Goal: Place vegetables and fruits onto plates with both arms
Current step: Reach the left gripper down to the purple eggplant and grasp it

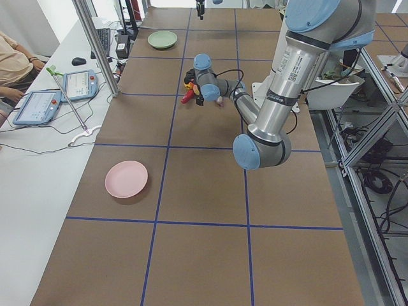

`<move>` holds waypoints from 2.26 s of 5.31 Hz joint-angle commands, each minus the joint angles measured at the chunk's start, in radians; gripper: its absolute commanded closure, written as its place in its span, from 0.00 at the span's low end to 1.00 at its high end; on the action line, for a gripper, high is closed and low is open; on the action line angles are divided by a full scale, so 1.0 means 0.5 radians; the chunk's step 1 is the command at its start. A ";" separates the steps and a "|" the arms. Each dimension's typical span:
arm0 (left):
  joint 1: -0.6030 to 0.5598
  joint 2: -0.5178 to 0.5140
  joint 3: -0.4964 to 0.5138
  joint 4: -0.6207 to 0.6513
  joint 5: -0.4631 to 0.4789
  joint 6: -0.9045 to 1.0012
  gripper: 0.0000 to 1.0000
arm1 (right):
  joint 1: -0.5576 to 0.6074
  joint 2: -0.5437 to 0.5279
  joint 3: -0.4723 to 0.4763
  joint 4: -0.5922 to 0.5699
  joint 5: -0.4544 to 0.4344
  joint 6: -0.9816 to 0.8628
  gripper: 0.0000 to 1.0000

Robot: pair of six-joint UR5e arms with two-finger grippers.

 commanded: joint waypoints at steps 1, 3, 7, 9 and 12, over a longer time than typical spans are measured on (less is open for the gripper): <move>0.131 -0.175 0.155 0.005 0.184 0.203 0.01 | -0.004 0.009 0.000 0.000 0.007 0.020 0.00; 0.195 -0.209 0.241 0.008 0.242 0.408 0.01 | -0.007 0.015 -0.003 0.000 0.007 0.075 0.00; 0.318 -0.393 0.300 0.180 0.301 0.431 0.01 | -0.010 0.025 -0.009 -0.003 0.071 0.183 0.00; 0.376 -0.490 0.416 0.171 0.445 0.431 0.01 | -0.010 0.028 -0.021 0.000 0.071 0.180 0.00; 0.428 -0.491 0.444 0.171 0.445 0.428 0.01 | -0.010 0.070 -0.067 0.000 0.065 0.183 0.00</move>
